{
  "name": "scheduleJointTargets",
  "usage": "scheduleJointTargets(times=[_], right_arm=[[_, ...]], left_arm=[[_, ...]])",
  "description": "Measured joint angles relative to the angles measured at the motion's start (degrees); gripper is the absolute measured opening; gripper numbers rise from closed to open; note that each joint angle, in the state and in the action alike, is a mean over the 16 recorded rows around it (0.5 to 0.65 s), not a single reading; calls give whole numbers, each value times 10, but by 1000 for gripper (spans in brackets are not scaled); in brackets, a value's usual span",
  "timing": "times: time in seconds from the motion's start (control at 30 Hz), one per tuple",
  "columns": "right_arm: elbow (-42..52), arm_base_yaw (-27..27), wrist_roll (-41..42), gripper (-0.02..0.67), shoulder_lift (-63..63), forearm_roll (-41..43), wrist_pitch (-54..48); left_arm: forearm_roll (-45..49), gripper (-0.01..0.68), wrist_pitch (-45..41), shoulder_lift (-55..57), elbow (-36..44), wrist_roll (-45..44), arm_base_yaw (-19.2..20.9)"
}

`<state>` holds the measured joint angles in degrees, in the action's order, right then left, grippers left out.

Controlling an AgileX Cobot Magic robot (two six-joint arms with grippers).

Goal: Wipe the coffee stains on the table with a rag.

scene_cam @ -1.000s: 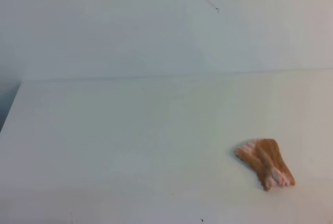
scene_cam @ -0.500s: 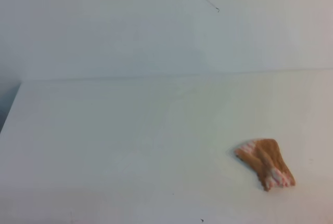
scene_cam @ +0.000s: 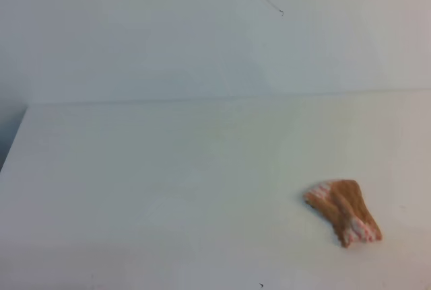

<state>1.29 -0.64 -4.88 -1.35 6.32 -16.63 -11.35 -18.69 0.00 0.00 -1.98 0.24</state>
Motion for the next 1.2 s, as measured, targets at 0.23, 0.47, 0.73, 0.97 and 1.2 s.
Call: scheduleJointTargets(times=[0.23, 0.47, 0.73, 0.97, 1.2], right_arm=[[-3, 0, 0, -3, 2, 1, -2], [-4, 0, -1, -3, 3, 1, -3], [-5, 0, -1, -3, 3, 1, -4], [-9, 0, -1, -2, 5, 2, -5], [-8, 0, -1, -2, 5, 1, -4]], left_arm=[[0, -1, 0, 0, 0, 0, 0], [0, -1, 0, 0, 0, 0, 0], [0, -1, 1, -1, 2, 0, 0], [0, -1, 1, -1, 2, 0, 0], [0, -1, 0, 0, 0, 0, 0]])
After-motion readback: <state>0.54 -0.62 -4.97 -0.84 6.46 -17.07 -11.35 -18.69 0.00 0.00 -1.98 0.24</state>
